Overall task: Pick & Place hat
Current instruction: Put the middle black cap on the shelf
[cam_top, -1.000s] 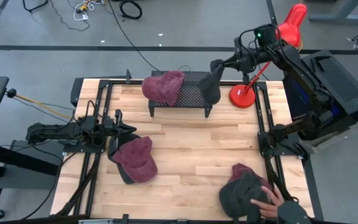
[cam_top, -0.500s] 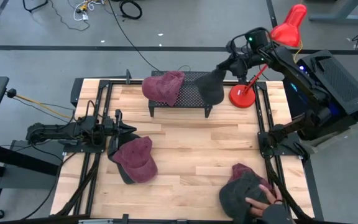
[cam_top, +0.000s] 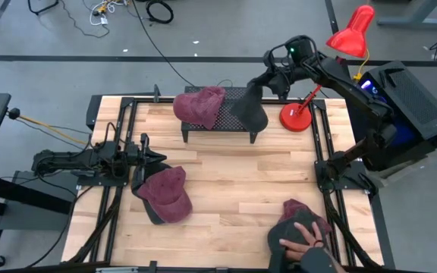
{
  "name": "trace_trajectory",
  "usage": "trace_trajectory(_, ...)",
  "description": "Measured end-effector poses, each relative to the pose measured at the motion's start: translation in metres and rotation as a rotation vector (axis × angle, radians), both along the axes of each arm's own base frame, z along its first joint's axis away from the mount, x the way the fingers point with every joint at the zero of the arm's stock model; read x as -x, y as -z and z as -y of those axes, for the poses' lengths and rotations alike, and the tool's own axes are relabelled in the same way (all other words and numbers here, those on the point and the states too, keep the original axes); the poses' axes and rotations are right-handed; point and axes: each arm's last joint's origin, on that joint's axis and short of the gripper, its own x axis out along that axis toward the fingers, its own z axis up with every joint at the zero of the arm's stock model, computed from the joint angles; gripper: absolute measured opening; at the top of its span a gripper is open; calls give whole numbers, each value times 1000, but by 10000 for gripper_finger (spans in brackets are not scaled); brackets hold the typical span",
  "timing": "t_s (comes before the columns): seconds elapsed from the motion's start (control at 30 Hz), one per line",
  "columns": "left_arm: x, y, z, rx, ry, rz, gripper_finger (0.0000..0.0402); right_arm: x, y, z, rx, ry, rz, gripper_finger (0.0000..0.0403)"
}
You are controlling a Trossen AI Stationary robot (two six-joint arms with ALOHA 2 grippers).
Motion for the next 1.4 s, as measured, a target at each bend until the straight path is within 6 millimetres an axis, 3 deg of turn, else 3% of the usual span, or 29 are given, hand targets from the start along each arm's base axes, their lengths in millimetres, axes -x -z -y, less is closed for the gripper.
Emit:
trace_trajectory(0.43, 0, 0, 0, 0, 0, 0, 21, -16, 16, 9, -44, -27, -8, 11)
trace_trajectory(0.77, 0, 0, 0, 0, 0, 0, 21, -20, 9, 14, 16, -20, 63, 11)
trace_trajectory(1.4, 0, 0, 0, 0, 0, 0, 21, -18, 13, 12, -46, -3, 32, 11)
